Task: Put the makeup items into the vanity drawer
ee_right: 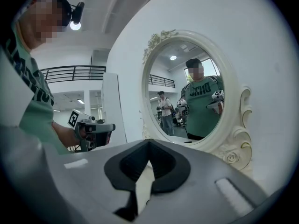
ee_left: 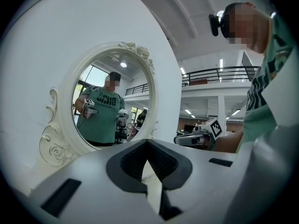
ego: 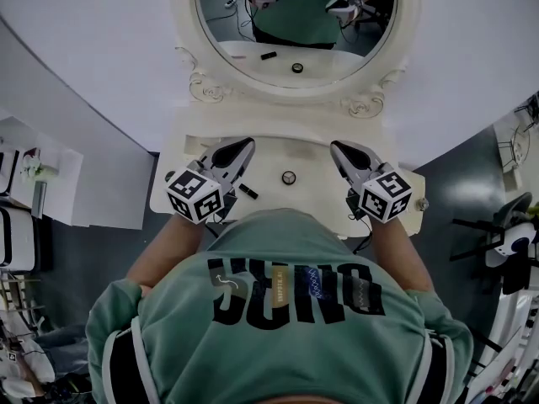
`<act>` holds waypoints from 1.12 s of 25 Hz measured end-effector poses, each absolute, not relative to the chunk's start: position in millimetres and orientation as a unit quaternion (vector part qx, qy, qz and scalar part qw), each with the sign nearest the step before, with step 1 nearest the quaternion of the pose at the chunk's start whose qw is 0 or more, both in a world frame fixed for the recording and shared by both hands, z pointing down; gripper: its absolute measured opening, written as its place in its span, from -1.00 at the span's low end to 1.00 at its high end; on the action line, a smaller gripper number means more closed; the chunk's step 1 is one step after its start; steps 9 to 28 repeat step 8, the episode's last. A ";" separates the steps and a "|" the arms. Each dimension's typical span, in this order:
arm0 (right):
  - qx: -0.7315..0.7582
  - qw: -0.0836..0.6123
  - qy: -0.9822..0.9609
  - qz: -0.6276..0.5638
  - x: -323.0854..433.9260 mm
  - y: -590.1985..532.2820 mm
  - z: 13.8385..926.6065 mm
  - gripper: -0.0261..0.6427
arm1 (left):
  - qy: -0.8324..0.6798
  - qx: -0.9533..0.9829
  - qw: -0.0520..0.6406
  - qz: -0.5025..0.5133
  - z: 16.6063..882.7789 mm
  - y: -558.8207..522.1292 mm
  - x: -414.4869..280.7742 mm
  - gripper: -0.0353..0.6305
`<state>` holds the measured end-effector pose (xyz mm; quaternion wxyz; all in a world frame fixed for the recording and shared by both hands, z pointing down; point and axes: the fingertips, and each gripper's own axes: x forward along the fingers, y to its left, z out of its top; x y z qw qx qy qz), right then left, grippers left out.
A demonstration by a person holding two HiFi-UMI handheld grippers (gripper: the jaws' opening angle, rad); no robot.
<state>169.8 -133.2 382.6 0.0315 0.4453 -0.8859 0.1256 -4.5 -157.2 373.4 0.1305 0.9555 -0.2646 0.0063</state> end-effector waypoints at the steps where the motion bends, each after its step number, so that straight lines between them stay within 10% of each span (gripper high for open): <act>1: 0.445 0.031 -0.886 0.125 170.3 -133.8 382.7 -0.90 | -0.265 0.955 0.131 0.007 373.6 -158.2 -4.0 -0.88; 28: 0.443 0.035 -0.887 0.126 172.0 -138.0 385.2 -0.90 | -0.265 0.955 0.130 0.009 375.2 -163.8 -1.8 -0.88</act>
